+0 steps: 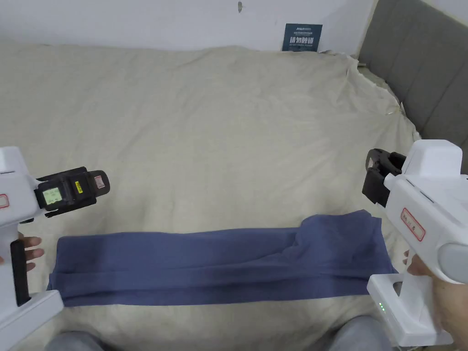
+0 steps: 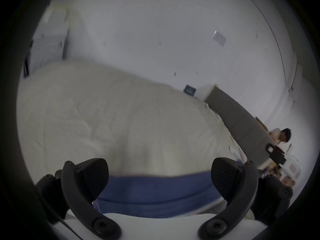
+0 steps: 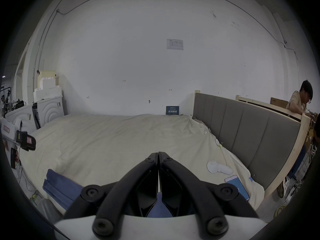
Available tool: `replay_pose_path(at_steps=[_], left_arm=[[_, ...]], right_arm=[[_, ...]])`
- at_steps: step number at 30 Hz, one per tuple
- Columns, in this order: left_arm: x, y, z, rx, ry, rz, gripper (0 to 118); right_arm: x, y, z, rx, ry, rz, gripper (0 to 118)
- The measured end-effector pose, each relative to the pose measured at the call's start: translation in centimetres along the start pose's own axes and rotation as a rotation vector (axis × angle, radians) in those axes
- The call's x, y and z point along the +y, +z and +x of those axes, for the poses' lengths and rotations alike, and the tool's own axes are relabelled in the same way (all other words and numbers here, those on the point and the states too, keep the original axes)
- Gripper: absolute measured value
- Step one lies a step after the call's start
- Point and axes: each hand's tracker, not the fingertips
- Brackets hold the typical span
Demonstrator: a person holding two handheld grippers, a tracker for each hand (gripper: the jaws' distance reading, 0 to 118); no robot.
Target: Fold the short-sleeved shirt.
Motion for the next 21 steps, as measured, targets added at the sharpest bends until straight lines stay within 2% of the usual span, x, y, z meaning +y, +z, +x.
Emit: replay_pose_path(at_steps=[4, 7, 13, 16, 18, 21], left_arm=[[-0.6, -1.1, -5.1, -0.021, 0.148, -0.118, 118], [-1.4, -1.9, -8.1, 0.028, 0.248, -0.185, 118], [-4.1, -3.6, -12.3, 0.054, 0.391, -0.282, 118], [-5.3, -4.5, -12.3, 0.08, 0.4, -0.302, 117], [-5.8, -5.1, -13.5, 0.056, 0.392, -0.337, 111], [-6.6, -5.7, -13.2, 0.094, 0.352, -0.358, 105]], right_arm=[[-0.3, -0.6, -0.2, -0.008, 0.002, -0.024, 0], [-0.5, -1.1, -0.4, -0.013, 0.007, -0.045, 0], [-0.8, -2.1, -0.7, -0.023, 0.018, -0.083, 0], [-0.8, -2.3, -0.6, -0.034, 0.02, -0.088, 0], [-0.8, -2.5, -0.5, -0.041, 0.015, -0.095, 0], [-0.9, -2.6, -0.3, -0.048, 0.006, -0.103, 0]])
